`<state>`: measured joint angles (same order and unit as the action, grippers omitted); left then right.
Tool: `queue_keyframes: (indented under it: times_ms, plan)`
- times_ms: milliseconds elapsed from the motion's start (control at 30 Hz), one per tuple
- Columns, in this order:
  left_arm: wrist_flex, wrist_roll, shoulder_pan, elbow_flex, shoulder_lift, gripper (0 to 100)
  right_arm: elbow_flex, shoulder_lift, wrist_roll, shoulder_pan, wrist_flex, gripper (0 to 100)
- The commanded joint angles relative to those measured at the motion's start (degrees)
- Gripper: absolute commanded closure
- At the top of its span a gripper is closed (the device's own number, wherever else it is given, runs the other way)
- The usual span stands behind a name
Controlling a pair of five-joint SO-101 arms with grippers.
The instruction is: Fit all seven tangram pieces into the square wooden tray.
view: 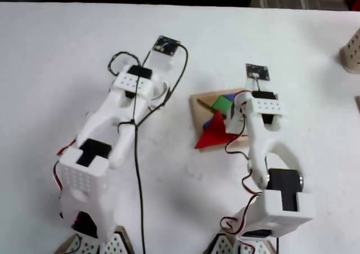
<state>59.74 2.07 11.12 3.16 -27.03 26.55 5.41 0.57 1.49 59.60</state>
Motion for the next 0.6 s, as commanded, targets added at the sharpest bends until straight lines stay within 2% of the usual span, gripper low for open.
queue_keyframes:
  times_ms: [0, 233, 367, 567]
  plan:
    - [-0.79, 0.18, 0.40, 3.08, 0.48, 97, -0.44, -1.71, -3.78, 2.86, -0.75, 98.1]
    - [-0.79, 0.18, 0.48, 3.08, 0.48, 97, -1.49, -3.74, -4.04, 4.44, 0.66, 98.1]
    - [-0.79, 0.18, 0.48, 3.08, 0.48, 97, -4.57, -7.16, 0.09, 0.04, 5.41, 98.1]
    - [-0.79, 0.18, 0.40, 3.08, 0.48, 97, -9.67, -6.46, 6.95, -6.20, 3.38, 98.1]
